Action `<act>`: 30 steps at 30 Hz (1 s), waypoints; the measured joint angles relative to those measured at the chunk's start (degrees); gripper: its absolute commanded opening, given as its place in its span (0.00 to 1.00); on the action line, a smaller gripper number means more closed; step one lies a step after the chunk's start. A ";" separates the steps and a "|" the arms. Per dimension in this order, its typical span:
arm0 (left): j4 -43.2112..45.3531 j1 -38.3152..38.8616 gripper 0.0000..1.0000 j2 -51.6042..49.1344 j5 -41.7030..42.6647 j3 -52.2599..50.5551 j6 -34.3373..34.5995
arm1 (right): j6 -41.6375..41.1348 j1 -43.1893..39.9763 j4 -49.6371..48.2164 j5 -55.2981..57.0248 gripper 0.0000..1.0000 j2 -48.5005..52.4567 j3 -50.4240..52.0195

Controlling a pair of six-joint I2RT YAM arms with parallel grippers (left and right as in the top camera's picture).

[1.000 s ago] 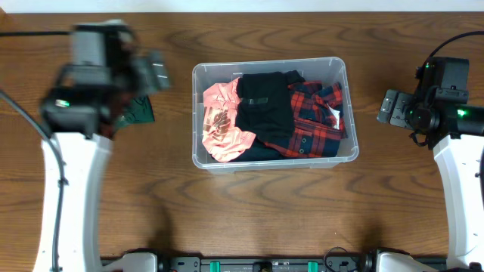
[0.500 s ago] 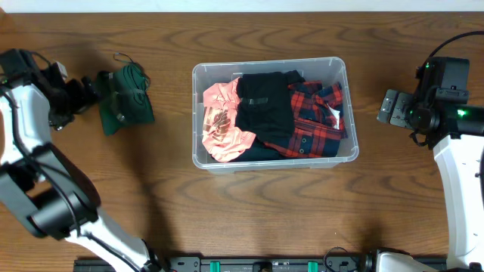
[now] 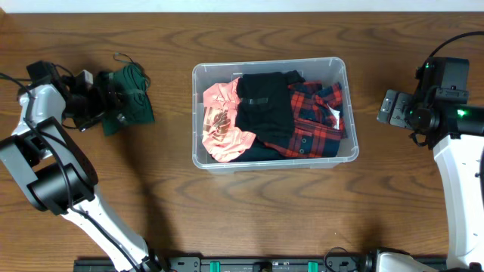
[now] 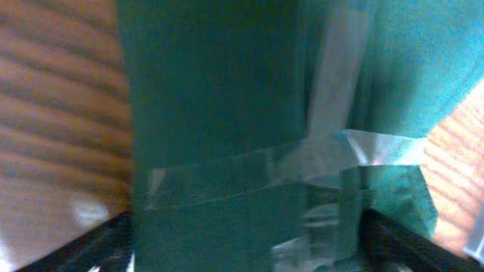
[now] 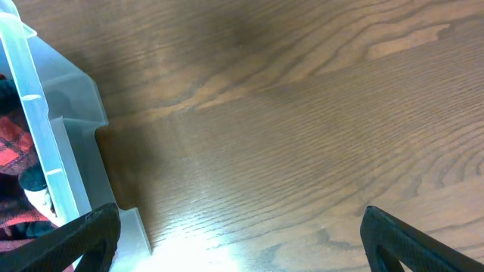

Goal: Pack container
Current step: 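Grasp the dark green garment with the left gripper, then carry the green garment into the bin's right side and release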

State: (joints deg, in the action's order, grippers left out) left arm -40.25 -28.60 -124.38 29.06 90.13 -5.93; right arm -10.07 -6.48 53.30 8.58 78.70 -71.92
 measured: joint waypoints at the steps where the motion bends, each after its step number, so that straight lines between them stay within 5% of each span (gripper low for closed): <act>1: -0.22 0.20 0.72 -0.02 0.31 -0.02 -0.17 | 0.00 0.00 0.00 0.00 0.99 0.00 0.00; 7: -3.17 0.33 0.14 -0.04 2.34 -0.04 -0.20 | 0.02 0.00 0.02 0.00 0.99 0.00 0.00; 14: -6.14 0.46 0.08 2.58 2.93 -0.46 0.11 | 0.02 0.00 0.00 0.00 0.99 0.00 0.00; 21: -7.30 3.10 0.08 21.24 3.41 -0.98 2.93 | 0.02 0.00 0.07 0.00 0.99 0.00 0.00; 30: -7.52 24.28 0.08 43.80 5.09 -0.92 6.23 | 0.02 0.00 0.46 0.33 0.99 0.00 0.00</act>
State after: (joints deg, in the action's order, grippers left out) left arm -47.77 -4.32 -80.58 34.15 89.21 0.30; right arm -10.04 -6.48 53.76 8.91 78.70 -71.92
